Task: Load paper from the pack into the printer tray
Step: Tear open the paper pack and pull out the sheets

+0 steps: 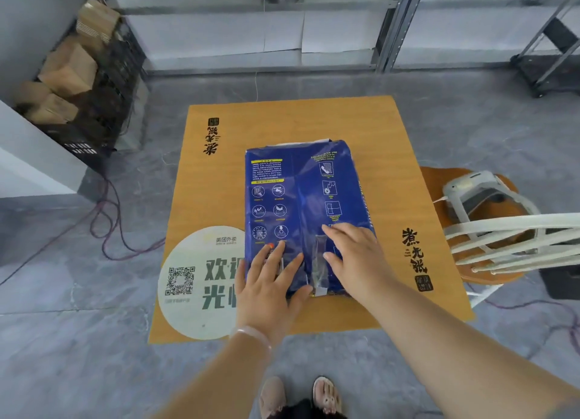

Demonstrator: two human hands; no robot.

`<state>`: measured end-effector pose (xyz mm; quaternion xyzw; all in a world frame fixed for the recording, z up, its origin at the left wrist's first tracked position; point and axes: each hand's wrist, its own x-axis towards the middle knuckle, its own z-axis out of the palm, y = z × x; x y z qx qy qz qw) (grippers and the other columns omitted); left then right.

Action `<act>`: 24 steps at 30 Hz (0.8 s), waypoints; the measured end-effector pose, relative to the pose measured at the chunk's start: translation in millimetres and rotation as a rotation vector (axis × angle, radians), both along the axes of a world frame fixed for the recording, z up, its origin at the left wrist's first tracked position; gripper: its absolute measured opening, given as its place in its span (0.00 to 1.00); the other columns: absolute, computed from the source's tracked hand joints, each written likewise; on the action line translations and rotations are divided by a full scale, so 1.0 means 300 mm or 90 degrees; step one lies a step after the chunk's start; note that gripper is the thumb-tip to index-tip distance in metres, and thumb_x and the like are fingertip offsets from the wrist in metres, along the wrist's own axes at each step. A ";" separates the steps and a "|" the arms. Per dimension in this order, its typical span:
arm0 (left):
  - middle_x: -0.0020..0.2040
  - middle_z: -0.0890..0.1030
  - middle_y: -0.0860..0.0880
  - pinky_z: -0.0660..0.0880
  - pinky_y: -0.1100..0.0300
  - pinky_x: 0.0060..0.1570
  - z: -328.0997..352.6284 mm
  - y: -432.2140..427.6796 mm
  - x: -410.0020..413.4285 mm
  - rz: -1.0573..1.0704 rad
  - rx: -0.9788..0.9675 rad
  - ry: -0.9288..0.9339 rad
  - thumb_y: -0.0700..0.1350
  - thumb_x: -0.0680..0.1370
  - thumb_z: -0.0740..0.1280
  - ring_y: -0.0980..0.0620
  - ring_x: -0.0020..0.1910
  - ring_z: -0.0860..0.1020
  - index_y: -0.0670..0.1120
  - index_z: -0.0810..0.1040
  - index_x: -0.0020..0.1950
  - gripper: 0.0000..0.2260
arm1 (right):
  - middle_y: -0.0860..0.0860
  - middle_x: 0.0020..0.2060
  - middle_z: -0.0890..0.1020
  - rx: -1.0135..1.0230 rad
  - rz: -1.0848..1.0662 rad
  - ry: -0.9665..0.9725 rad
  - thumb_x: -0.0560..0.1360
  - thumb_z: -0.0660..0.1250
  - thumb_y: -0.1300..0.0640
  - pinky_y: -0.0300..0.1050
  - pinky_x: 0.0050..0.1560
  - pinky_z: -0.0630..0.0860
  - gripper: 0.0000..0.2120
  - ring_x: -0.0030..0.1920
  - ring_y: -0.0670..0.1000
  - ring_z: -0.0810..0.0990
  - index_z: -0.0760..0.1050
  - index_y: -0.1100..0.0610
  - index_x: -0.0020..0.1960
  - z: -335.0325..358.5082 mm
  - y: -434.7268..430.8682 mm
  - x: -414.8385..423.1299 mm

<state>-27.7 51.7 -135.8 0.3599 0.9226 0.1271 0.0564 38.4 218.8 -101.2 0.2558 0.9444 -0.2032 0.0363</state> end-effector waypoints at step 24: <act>0.78 0.56 0.57 0.49 0.47 0.76 0.022 -0.005 0.005 -0.007 -0.059 -0.084 0.64 0.76 0.49 0.53 0.78 0.52 0.65 0.60 0.72 0.24 | 0.46 0.52 0.80 0.008 0.212 0.126 0.70 0.69 0.56 0.49 0.54 0.74 0.04 0.56 0.50 0.76 0.76 0.52 0.37 0.006 -0.111 0.243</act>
